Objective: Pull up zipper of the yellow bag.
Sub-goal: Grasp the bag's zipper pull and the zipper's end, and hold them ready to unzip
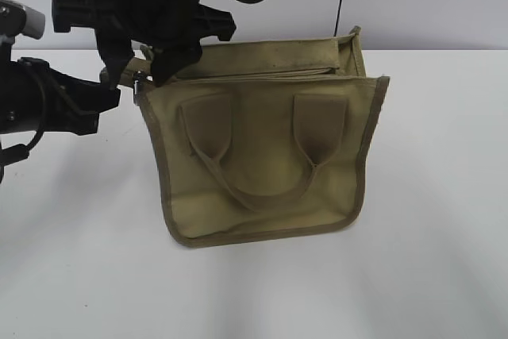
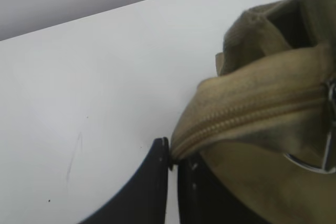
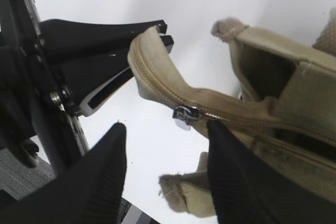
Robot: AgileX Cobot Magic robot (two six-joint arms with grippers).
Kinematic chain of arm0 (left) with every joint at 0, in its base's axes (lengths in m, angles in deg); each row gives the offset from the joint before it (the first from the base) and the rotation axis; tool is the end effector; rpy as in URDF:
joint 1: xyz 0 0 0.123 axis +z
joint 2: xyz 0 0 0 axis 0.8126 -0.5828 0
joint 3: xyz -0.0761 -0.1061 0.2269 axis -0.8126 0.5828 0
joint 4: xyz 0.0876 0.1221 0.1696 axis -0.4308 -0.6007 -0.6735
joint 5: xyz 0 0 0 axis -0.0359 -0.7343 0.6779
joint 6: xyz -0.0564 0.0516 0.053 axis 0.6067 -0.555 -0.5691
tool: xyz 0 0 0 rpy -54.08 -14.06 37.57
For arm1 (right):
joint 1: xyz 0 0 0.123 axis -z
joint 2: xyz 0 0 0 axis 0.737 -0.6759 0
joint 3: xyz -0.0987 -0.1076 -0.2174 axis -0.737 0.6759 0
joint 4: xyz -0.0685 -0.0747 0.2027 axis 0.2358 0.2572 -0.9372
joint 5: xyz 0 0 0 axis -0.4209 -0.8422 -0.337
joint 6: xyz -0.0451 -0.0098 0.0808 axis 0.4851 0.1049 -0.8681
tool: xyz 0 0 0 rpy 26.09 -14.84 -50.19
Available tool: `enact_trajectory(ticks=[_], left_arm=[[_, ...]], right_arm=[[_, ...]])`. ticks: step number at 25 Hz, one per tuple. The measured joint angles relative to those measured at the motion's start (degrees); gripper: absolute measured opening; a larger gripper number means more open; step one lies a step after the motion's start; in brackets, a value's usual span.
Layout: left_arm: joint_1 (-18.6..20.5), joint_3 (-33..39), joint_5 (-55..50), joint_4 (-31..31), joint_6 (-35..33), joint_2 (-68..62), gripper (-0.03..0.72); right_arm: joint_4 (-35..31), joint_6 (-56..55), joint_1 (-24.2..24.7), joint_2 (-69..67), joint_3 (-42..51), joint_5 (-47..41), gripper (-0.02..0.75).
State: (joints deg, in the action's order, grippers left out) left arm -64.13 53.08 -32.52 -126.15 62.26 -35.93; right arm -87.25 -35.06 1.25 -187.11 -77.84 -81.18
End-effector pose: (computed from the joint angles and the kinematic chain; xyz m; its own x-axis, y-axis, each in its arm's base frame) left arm 0.2611 -0.0862 0.1939 -0.3874 0.2388 -0.8905 0.6087 0.7916 -0.0525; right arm 0.2909 0.3293 0.2686 -0.8753 -0.3286 -0.3548 -0.4494 0.8236 0.3459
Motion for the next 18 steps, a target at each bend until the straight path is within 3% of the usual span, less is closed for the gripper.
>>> enact_trajectory(ticks=[18], left_arm=[[0.0,0.0,1.7,0.0,0.14,0.0,0.009]], right_arm=[[-3.17,-3.9,0.0,-4.18,0.0,-1.64,0.364]])
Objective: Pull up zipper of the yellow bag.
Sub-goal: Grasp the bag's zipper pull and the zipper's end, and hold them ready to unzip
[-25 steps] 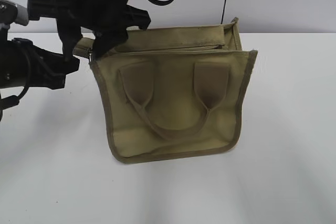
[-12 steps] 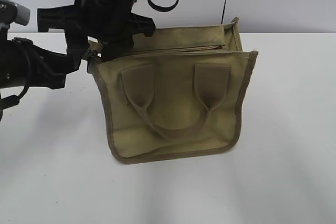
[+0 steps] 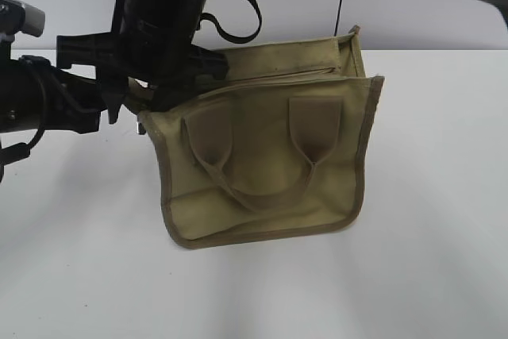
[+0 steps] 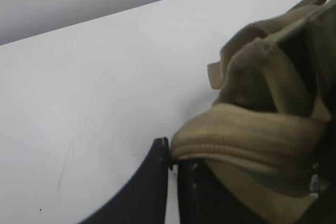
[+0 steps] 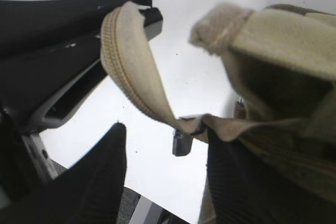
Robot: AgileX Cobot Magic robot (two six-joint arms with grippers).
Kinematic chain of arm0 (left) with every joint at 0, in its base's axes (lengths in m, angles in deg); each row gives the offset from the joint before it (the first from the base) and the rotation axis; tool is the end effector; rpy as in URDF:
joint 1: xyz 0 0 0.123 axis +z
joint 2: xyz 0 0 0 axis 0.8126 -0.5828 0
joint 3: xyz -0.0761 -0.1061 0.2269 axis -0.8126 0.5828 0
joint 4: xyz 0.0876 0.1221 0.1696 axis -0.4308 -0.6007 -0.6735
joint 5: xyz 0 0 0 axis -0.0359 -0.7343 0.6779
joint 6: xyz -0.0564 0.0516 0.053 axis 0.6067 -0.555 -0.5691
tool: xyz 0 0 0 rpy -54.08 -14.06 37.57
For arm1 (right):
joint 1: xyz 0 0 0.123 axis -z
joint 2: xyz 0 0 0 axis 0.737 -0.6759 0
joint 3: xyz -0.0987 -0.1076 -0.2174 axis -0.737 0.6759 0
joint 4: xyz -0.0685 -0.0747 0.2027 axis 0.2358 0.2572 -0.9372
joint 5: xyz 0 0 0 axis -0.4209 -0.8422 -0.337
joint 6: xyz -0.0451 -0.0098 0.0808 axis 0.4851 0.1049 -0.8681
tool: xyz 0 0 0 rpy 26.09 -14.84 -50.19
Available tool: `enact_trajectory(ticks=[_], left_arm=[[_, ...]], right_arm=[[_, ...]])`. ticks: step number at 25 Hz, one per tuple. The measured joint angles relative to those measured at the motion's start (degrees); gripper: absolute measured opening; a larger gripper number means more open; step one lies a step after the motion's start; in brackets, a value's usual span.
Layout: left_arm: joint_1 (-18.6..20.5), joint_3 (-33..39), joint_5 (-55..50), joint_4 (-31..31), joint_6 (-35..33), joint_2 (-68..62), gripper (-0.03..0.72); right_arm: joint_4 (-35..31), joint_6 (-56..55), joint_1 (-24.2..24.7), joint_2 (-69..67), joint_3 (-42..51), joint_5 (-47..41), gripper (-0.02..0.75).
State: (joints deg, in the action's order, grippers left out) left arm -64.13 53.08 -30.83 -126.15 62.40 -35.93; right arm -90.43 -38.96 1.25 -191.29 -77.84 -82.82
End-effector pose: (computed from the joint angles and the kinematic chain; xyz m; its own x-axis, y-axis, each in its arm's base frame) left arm 0.2606 -0.0882 0.1958 -0.3745 0.2249 -0.8995 0.6222 0.7802 -0.0639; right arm 0.2923 0.3377 0.2363 -0.9324 -0.2867 -0.2199 -0.3527 0.8547 0.3808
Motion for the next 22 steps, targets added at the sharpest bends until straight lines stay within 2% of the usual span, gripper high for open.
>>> enact_trajectory(ticks=[11,22], left_arm=[[0.0,0.0,1.33,-0.17,0.02,3.24,0.009],[0.0,0.0,1.61,-0.48,0.29,3.24,0.009]], right_arm=[[0.93,-2.71,0.0,-1.27,-0.11,0.67,0.362],[0.61,-2.2,0.0,-1.33,-0.29,-1.99,0.297]])
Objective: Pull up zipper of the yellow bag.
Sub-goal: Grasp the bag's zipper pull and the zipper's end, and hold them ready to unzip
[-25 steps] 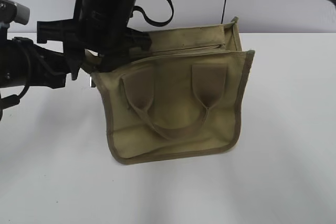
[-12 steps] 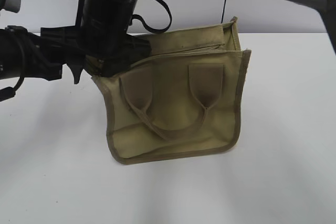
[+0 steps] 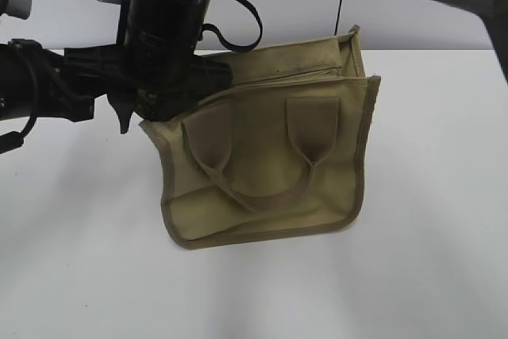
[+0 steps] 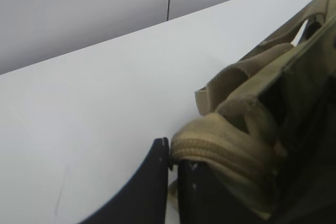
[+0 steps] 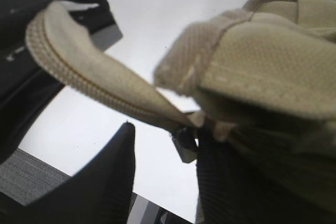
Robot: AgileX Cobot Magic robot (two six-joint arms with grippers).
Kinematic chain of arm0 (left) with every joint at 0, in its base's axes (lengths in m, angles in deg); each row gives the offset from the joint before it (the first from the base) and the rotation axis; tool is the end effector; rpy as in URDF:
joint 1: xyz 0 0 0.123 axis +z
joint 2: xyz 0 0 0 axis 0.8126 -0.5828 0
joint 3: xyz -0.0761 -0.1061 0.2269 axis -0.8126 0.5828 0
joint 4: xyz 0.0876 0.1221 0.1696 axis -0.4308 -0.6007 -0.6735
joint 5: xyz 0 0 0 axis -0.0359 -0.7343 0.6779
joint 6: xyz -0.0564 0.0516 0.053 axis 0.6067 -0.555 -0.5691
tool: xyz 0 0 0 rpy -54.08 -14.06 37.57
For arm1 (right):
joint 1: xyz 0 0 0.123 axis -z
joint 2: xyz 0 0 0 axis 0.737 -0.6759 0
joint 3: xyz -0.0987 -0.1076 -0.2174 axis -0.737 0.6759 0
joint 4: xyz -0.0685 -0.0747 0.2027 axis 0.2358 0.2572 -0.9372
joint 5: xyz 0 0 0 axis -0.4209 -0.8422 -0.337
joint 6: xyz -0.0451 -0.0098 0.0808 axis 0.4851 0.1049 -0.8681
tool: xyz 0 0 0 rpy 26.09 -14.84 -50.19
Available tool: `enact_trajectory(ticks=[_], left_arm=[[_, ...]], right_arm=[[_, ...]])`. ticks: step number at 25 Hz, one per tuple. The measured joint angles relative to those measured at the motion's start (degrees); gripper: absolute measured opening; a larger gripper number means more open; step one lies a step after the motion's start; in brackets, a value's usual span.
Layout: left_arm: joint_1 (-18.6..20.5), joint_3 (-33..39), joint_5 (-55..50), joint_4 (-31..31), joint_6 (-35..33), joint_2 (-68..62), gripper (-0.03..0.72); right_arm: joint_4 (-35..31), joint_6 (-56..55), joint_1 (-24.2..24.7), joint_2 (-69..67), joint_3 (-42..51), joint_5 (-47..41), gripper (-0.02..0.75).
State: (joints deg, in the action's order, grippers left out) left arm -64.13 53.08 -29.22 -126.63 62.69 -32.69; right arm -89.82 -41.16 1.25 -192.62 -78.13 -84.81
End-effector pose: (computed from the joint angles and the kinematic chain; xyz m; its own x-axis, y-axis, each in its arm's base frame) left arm 0.2552 -0.0894 0.2125 -0.3108 0.2078 -0.9275 0.6420 0.7655 -0.0436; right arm 0.2926 0.3373 0.2260 -0.9480 -0.2711 -0.1665 -0.3144 0.8786 0.3594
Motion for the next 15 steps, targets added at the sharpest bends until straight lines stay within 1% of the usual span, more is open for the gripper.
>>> enact_trajectory(ticks=[2,4,6,9,10,15], left_arm=[[0.0,0.0,0.63,0.0,0.46,0.0,0.009],[0.0,0.0,1.16,0.0,0.72,0.12,0.009],[0.0,0.05,1.32,-0.06,0.79,0.58,0.009],[0.0,0.05,1.57,-0.14,0.84,0.7,0.009],[0.0,0.05,1.57,-0.14,0.84,0.7,0.009],[0.0,0.05,1.51,-0.14,0.84,0.7,0.009]], right_arm=[[0.56,0.0,0.0,0.0,0.0,0.11,0.273],[1.59,-0.24,0.0,0.0,0.0,0.23,0.225],[2.57,-0.37,0.0,-0.25,0.0,0.34,0.156],[3.38,-0.42,0.0,-0.47,-0.06,0.75,0.027],[3.52,-0.24,0.0,-0.47,-0.06,0.89,0.002],[3.71,2.62,0.0,-0.1,-0.06,0.11,-0.012]])
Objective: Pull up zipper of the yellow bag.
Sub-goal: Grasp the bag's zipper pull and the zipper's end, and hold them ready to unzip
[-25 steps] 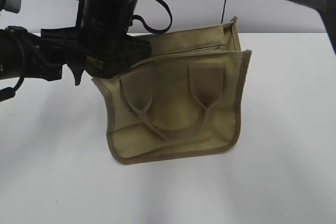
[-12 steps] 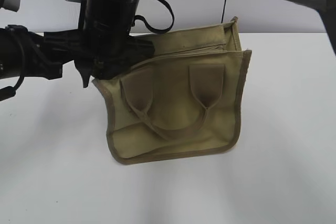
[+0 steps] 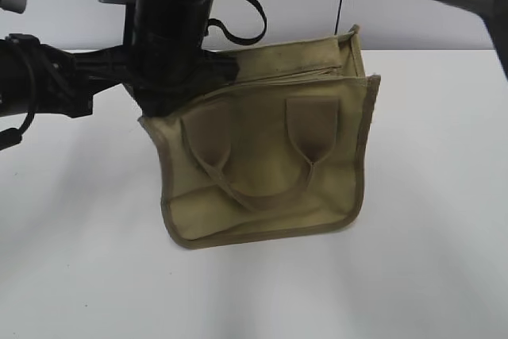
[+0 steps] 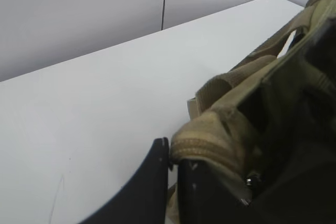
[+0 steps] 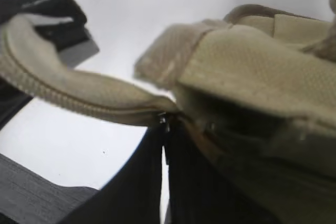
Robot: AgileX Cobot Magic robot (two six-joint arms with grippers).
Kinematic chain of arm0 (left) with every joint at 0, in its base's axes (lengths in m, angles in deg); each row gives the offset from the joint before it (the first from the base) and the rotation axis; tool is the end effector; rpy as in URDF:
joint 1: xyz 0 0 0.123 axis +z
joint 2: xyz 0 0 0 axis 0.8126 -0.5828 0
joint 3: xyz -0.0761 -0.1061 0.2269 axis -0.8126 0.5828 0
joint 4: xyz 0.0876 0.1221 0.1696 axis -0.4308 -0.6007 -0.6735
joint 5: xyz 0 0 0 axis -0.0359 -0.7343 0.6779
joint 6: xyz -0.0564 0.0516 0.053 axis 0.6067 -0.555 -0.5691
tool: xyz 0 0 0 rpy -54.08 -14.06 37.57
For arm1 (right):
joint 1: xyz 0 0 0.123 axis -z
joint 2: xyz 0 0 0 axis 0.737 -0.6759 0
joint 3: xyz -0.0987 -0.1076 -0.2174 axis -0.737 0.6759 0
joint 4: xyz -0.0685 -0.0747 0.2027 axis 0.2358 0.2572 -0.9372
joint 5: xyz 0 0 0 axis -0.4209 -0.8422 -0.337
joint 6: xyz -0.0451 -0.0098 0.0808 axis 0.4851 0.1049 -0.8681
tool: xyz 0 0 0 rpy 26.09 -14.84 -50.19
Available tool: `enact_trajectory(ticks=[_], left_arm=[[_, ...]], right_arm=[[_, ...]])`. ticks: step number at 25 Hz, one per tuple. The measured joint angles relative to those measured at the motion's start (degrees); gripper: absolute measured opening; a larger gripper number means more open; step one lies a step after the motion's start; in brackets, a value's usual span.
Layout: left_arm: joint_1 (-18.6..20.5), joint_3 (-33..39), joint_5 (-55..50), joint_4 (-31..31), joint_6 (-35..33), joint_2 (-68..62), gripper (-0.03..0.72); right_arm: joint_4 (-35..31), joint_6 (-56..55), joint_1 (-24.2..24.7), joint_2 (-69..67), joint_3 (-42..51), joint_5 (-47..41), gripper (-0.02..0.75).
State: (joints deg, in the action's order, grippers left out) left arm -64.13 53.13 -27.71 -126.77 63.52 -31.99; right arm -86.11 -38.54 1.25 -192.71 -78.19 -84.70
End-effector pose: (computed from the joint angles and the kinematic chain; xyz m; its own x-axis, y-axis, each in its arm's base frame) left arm 0.2533 -0.0909 0.2171 -0.2963 0.1858 -0.9368 0.6526 0.7556 -0.0566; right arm 0.2968 0.3337 0.2244 -0.9219 -0.3236 -0.2131 -0.3765 0.8779 0.2958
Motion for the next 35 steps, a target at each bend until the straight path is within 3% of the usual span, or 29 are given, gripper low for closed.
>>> enact_trajectory(ticks=[4,12,16,30,35], left_arm=[[0.0,0.0,-0.35,0.0,0.0,0.18,0.009],[0.0,0.0,-2.68,-0.05,0.06,0.25,0.009],[0.0,0.0,-4.02,-0.11,0.69,0.25,0.008],[-0.22,0.0,-6.44,-0.23,2.97,0.4,0.008],[-0.39,2.05,-6.3,0.29,2.97,0.4,0.008]], right_arm=[[-1.04,3.77,0.12,2.3,0.0,-1.57,-0.013],[-12.77,12.92,4.67,6.59,0.0,-2.27,-0.013],[-15.22,16.69,6.68,6.59,0.0,-2.32,-0.013],[-16.23,21.39,9.02,6.54,0.52,-1.52,-0.014],[-16.55,23.16,9.32,7.11,5.99,-0.58,-0.014]])
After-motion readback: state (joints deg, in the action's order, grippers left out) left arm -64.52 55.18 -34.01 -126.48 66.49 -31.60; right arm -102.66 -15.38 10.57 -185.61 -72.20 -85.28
